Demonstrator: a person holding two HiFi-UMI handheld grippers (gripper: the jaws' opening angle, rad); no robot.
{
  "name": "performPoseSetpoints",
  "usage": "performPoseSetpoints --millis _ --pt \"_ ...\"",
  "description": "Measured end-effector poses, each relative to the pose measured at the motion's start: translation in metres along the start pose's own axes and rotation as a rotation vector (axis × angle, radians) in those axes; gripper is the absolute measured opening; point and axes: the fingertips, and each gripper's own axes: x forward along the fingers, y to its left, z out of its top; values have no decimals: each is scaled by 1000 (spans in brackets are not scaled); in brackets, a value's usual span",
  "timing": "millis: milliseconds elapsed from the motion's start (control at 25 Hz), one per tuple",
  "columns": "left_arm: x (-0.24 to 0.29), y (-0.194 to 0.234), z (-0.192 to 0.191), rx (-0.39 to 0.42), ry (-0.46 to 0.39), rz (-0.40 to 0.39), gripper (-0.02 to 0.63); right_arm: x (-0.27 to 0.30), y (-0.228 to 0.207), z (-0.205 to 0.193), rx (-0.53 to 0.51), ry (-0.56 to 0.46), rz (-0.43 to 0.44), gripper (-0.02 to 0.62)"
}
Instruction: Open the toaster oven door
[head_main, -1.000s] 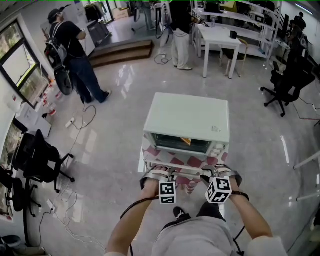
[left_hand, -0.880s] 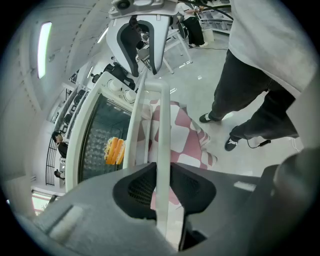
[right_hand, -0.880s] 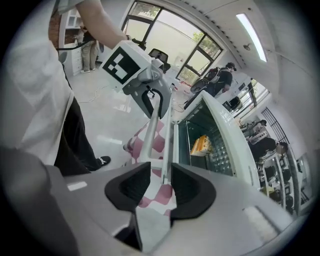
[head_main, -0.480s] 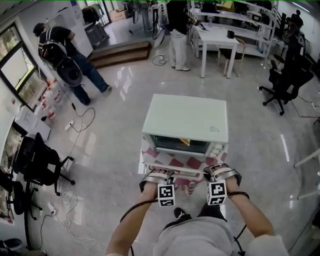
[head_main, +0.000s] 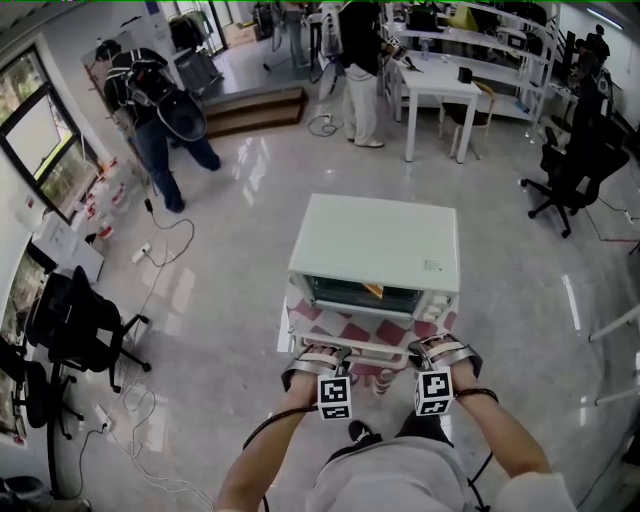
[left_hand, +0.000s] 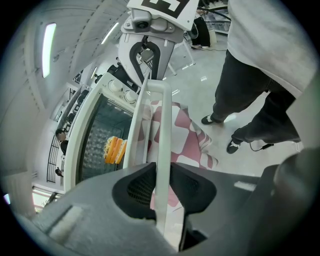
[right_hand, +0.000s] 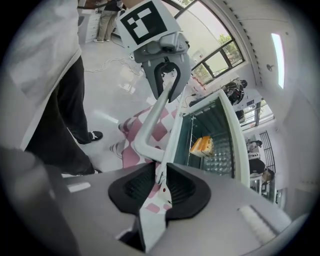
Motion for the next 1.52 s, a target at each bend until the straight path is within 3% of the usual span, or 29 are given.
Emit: performPoseSetpoints --millis 160,640,1000,1120,1240,1520 --pt "1 -8 1 -5 0 -8 86 -2 4 2 1 -5 9 71" --pt "0 -33 1 26 3 -29 184 4 21 4 -12 -5 64 84" --pt "-7 -49 1 -86 -43 -38 193 9 34 4 -55 21 93 95" --pt "-8 -53 3 -176 -69 -49 193 12 39 5 -68 25 110 106" --pt "-10 -62 1 -329 -106 -83 193 17 49 8 -77 23 133 118" --pt "-3 -87 -12 -896 -235 -206 192 24 60 11 -74 16 144 143"
